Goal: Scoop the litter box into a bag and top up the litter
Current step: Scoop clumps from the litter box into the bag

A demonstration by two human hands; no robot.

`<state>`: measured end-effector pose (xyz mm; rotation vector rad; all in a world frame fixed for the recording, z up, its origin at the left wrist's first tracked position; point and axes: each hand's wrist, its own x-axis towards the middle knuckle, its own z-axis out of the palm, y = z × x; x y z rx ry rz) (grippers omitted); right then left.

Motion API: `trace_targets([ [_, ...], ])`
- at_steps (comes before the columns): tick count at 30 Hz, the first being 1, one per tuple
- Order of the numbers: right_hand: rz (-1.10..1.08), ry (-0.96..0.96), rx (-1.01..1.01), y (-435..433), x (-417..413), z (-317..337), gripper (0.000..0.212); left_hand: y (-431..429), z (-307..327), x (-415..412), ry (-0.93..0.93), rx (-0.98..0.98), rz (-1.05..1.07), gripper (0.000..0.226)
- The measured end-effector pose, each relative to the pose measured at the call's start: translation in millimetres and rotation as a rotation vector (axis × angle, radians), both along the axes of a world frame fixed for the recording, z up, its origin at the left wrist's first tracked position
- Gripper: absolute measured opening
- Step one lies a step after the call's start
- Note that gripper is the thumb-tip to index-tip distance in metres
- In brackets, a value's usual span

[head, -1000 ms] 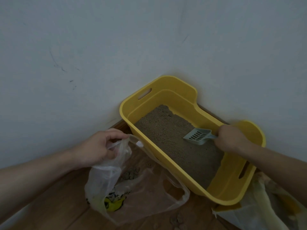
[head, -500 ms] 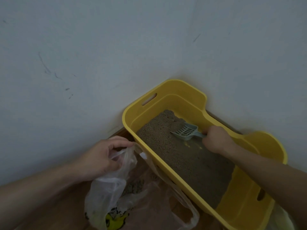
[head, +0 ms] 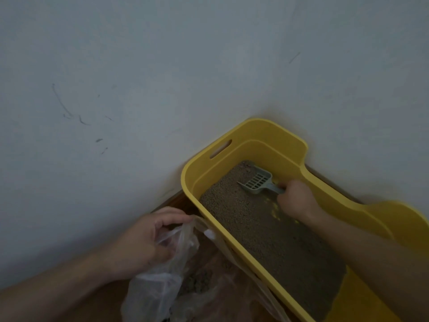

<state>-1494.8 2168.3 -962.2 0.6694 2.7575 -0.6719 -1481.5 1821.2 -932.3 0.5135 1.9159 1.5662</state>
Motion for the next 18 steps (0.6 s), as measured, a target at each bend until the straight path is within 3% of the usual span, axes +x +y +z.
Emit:
trace_targets([
  [2,0.014,0.025,-0.025,1,5,-7,0.043,0,0,0,0.017,-0.014,-0.002,0.061],
  [18,-0.012,0.109,-0.220,3,18,-13,0.038,-4,0,4,0.019,-0.047,-0.012,0.059],
])
